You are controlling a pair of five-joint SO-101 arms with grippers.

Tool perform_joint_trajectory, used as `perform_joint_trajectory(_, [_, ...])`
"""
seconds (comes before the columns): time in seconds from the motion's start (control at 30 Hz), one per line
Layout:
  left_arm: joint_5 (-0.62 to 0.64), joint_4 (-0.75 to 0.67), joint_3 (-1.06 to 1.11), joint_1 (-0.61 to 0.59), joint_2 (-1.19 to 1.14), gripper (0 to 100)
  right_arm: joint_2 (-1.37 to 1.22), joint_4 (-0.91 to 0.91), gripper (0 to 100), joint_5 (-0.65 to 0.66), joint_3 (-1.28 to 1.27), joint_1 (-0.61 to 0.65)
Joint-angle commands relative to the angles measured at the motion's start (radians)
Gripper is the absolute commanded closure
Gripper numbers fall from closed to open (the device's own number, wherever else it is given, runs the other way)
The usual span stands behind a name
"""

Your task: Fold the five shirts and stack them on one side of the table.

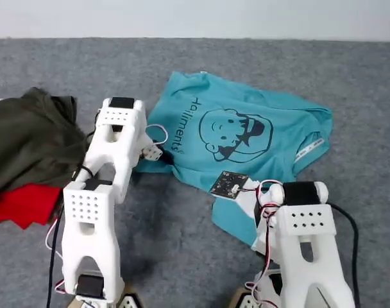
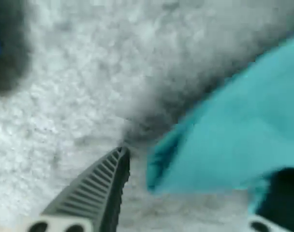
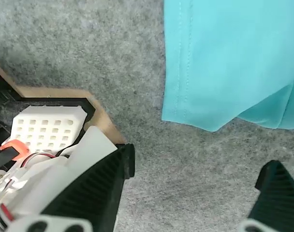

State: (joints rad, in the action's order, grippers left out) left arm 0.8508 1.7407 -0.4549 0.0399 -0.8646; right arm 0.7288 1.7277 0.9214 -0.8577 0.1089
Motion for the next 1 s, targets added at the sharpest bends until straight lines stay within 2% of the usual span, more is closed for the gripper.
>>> perform_joint_trajectory(0.0, [-0.003,0.017,-0.024,0.025,-0.009,82,0.008,-0.012,60.8,0.008,0.003,0.008])
perform_joint_trajectory(0.1, [-0.074,0.015,-0.03,0.032,-0.015,99,0.008,-0.01,60.8,0.008,0.003,0.008])
perform_joint_trajectory(0.43, [-0.094,0.015,-0.025,0.026,-0.008,99,0.01,-0.004,60.8,0.017,0.003,0.01])
perform_joint_trajectory(0.6, [-0.095,0.017,-0.024,0.028,-0.009,99,0.008,0.07,60.8,0.169,0.023,0.028])
perform_joint_trajectory(0.8, [-0.095,0.017,-0.024,0.034,-0.011,99,-0.015,0.033,60.8,0.176,0.02,0.111])
perform_joint_trajectory(0.97, [-0.095,0.017,-0.024,0.028,-0.008,99,-0.186,-0.05,60.8,0.176,0.02,0.134])
